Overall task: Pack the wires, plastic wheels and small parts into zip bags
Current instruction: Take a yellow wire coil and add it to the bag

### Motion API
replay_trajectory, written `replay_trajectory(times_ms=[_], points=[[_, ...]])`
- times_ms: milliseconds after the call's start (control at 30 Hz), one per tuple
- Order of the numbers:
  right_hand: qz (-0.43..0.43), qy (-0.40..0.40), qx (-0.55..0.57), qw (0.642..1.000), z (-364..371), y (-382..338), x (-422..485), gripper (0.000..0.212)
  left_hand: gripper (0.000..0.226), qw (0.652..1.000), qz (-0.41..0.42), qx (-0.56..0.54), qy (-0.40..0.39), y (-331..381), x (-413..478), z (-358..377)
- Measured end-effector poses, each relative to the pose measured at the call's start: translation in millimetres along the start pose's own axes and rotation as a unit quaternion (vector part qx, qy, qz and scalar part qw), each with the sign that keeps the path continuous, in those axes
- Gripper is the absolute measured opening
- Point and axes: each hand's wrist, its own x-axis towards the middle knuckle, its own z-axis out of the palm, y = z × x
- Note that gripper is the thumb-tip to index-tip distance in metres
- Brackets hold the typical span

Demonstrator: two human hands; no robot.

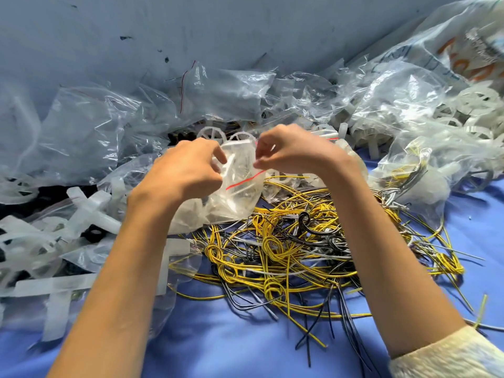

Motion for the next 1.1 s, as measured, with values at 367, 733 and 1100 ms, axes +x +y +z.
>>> replay_trajectory(times_ms=[367, 733, 1100], points=[[0.132, -0.083, -0.047, 0.987, 26.2, 36.4, 11.7, 0.029, 0.044, 0.998, -0.038, 0.047, 0.025, -6.2, 2.4, -1.8], [0.129, -0.099, -0.077, 0.984, 24.1, 36.2, 10.6, 0.021, 0.045, 0.998, -0.04, 0.043, 0.026, -6.9, 3.5, -1.1], [0.083, 0.044, -0.024, 0.995, -6.3, 22.6, 0.7, 0.021, 0.04, 0.998, -0.041, 0.032, 0.03, -9.4, 7.2, 0.2]])
